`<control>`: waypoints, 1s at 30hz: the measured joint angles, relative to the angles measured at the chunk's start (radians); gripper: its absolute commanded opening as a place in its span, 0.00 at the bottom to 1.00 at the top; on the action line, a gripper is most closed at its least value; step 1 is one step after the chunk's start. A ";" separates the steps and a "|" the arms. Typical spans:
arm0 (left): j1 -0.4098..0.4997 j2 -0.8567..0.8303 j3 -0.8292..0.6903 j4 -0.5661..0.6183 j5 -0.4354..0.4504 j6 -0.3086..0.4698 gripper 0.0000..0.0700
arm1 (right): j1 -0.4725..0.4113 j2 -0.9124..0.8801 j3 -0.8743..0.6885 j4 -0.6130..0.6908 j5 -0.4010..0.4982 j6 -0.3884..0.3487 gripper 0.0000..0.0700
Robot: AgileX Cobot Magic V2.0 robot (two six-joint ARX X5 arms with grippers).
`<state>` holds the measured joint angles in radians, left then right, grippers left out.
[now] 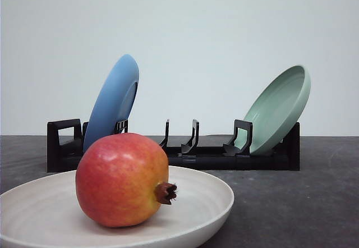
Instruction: Place pomegranate in white plate
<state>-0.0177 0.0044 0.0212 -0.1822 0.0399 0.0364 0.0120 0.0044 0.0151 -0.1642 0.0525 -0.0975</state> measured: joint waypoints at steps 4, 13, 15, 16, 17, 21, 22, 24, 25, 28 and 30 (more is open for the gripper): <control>0.000 0.000 0.000 0.000 0.000 0.000 0.00 | 0.000 0.000 0.000 0.000 0.000 0.000 0.00; 0.000 0.000 0.000 0.000 0.000 0.000 0.00 | 0.000 0.000 0.000 0.000 0.000 0.000 0.00; 0.000 0.000 0.000 0.000 0.000 0.000 0.00 | 0.000 0.000 0.000 0.000 0.000 0.000 0.00; 0.000 0.000 0.000 0.000 0.000 0.000 0.00 | 0.000 0.000 0.000 0.000 0.000 0.000 0.00; 0.000 0.000 0.000 0.000 0.000 0.000 0.00 | 0.000 0.000 0.000 0.000 0.000 0.000 0.00; 0.000 0.000 0.000 0.000 0.000 0.000 0.00 | 0.000 0.000 0.000 0.000 0.000 0.000 0.00; 0.000 0.000 0.000 0.000 0.000 0.000 0.00 | 0.000 0.000 0.000 0.000 0.000 0.000 0.00; 0.000 0.000 0.000 0.000 0.000 0.000 0.00 | 0.000 0.000 0.000 0.000 0.000 0.000 0.00; 0.000 0.000 0.000 0.000 0.000 0.000 0.00 | 0.000 0.000 0.000 0.000 0.000 0.000 0.00; 0.000 0.000 0.000 0.000 0.000 0.000 0.00 | 0.000 0.000 0.000 0.000 0.000 0.000 0.00; 0.000 0.000 0.000 0.000 0.000 0.000 0.00 | 0.000 0.000 0.000 0.000 0.000 0.000 0.00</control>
<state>-0.0177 0.0044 0.0212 -0.1822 0.0402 0.0364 0.0120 0.0044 0.0151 -0.1642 0.0525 -0.0975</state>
